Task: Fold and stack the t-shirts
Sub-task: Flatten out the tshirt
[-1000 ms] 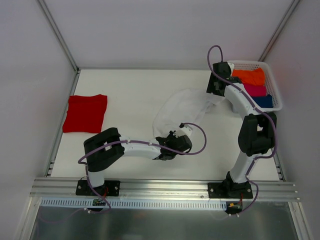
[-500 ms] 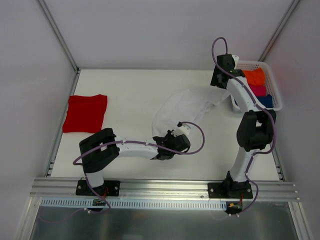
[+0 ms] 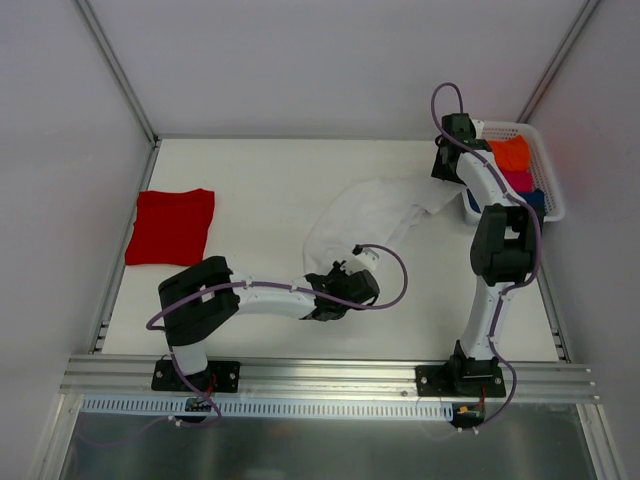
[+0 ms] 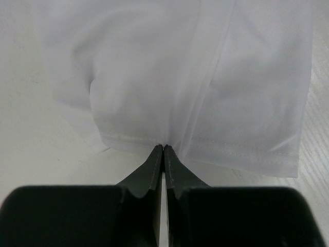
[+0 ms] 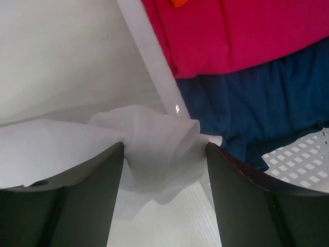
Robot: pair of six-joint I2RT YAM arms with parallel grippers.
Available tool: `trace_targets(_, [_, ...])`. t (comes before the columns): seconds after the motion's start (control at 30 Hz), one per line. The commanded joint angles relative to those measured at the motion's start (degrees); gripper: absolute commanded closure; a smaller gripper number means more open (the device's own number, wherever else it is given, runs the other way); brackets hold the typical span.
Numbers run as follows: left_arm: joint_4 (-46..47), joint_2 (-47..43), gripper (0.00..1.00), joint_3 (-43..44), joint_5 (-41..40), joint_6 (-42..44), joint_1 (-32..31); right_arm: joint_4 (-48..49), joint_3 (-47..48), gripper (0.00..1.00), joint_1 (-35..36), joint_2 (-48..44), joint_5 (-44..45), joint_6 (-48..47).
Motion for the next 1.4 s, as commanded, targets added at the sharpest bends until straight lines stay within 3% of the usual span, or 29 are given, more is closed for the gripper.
trace_targets(0.0, [-1.21,-0.39,1.0,-1.12,-0.13,-1.53,0.72,-1.04,3.52,0.33,-0.93,0.82,-0.44,-0.62])
trace_targets(0.13, [-1.21,-0.83,1.0,-1.48,0.22,-1.7,0.89,-0.78,4.22,0.38,-1.1,1.0,-0.97,-0.53])
trace_targets(0.77, [-1.47,0.84,1.0,-0.77,1.63,-2.58,1.07,-2.53,8.53,0.36,-1.1,-3.74,-2.73,-2.64])
trace_targets(1.37, [-1.74,0.84,1.0,-1.21,1.54,-3.2,1.42,-1.92,10.99,0.41,-1.1,2.67,-5.63,-1.32])
